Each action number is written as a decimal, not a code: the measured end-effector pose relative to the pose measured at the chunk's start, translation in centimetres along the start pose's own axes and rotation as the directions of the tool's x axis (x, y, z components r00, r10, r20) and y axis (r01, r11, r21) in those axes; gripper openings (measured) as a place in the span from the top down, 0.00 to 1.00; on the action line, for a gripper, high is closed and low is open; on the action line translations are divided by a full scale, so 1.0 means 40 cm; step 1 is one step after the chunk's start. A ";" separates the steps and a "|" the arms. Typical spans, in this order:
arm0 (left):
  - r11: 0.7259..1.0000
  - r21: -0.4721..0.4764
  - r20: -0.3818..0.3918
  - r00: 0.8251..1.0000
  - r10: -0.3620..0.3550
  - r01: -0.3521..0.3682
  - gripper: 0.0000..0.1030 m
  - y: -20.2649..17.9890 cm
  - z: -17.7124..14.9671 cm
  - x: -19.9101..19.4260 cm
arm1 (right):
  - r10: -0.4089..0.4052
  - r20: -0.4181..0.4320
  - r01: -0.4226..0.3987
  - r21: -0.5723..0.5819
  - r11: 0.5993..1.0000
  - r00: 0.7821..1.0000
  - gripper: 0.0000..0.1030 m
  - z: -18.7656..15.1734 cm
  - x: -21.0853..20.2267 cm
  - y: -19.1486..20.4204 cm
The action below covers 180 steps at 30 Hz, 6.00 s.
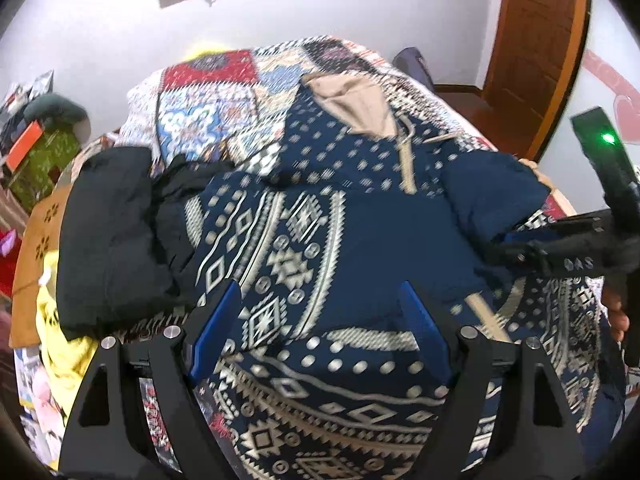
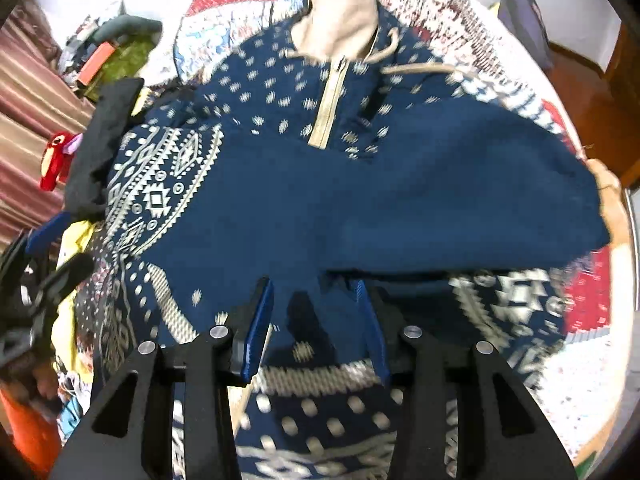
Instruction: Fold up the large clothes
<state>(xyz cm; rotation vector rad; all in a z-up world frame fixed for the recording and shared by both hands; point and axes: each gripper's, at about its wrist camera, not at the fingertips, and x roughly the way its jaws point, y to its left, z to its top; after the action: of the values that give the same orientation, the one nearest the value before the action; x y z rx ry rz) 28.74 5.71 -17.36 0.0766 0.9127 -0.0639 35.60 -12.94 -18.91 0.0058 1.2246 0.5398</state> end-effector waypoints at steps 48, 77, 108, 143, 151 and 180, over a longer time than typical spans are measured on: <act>0.967 0.189 0.014 0.984 -0.177 0.171 0.93 -0.323 0.259 0.177 | -0.181 0.097 0.153 0.246 0.957 0.979 0.53 -0.115 -0.018 -0.352; 0.982 0.154 -0.085 0.992 -0.095 0.107 0.43 -0.159 0.039 0.092 | -0.202 0.094 0.176 0.235 0.956 0.975 0.47 -0.107 -0.058 -0.304; 0.969 0.083 -0.051 0.972 -0.228 0.232 0.90 -0.216 0.147 0.148 | -0.166 0.141 0.143 0.158 0.977 0.976 0.47 -0.078 -0.067 -0.227; 0.929 -0.363 -0.146 0.989 0.018 -0.071 0.88 0.331 -0.174 0.119 | -0.260 0.026 0.259 0.058 0.964 0.965 0.45 -0.060 0.089 -0.146; 0.932 -0.350 -0.143 0.989 0.042 -0.090 0.73 0.354 -0.183 0.064 | -0.263 0.028 0.260 0.073 0.963 0.964 0.45 -0.039 0.060 -0.145; 0.996 -0.071 0.029 0.999 -0.045 0.047 0.30 0.041 0.398 0.209 | -0.197 0.311 0.206 0.003 0.979 0.930 0.43 0.296 -0.035 -0.038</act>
<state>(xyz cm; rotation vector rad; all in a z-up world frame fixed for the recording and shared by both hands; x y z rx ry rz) 46.54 5.68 -14.21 -0.0118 0.8887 -0.0751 46.42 -11.50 -13.89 -0.0579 0.8971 0.3606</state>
